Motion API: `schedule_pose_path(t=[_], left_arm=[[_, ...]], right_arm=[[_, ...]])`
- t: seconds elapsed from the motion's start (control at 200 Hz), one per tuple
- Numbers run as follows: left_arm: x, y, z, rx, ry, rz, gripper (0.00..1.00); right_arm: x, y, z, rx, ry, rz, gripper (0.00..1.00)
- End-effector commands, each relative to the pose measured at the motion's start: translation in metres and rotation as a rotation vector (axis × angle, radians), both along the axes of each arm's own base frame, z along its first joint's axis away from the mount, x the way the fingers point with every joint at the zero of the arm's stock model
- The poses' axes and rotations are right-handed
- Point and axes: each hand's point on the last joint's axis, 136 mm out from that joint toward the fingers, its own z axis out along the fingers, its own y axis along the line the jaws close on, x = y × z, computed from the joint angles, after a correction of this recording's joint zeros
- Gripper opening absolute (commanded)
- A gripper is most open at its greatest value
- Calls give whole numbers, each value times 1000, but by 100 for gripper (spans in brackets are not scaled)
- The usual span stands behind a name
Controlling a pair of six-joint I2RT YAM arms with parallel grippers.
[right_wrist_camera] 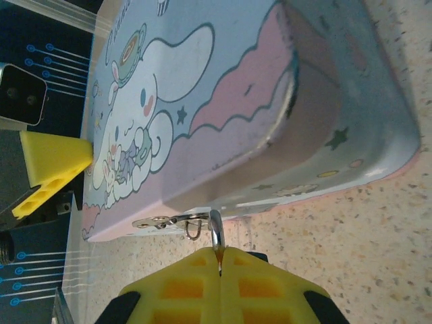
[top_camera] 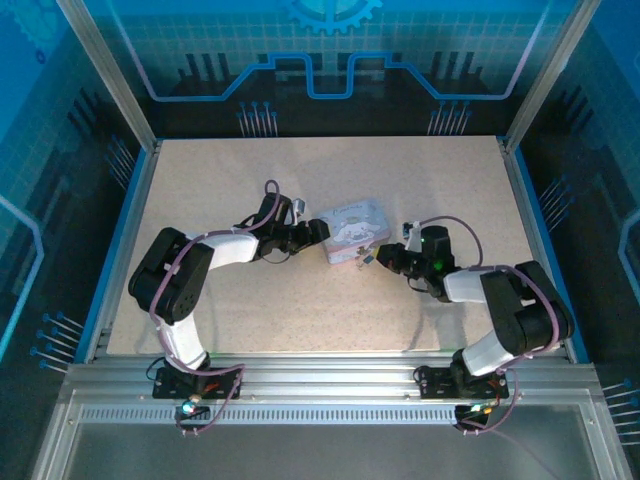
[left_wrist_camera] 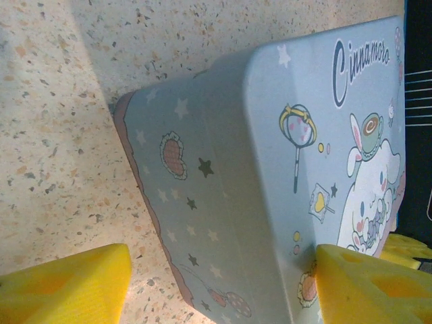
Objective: Unlock the padlock with the key
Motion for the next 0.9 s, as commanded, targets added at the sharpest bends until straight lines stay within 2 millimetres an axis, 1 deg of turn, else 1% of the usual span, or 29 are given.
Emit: schedule_pose_path(t=[0.0,0.075,0.18,0.205,0.33,0.455,0.595,0.685,0.765,0.89], left_arm=[[-27,29,-47,124,156,48,72],[-26,31,-47,124,156,53,72],[-22,33,-43,123,145,55,72],[-20,34,-42,125,141,54,72],[-9,36,-33,122,119,55,73],[6,36,-20,116,88,54,75],[20,38,4,108,28,52,77],[23,41,22,107,-23,56,79],[22,47,36,112,-60,65,84],[17,61,56,123,-112,91,86]], right_arm=[[-1,-8,9,-32,-37,-7,0],[-7,-9,14,-67,-50,22,0],[-20,-13,25,-129,-70,69,0],[-26,-14,24,-145,-53,83,0],[-49,-18,34,-210,-10,146,0],[-73,-16,41,-253,58,224,0],[-100,-7,45,-277,126,303,0],[-113,-3,45,-287,166,332,0],[-123,1,43,-287,201,356,0],[-132,3,33,-294,281,381,0]])
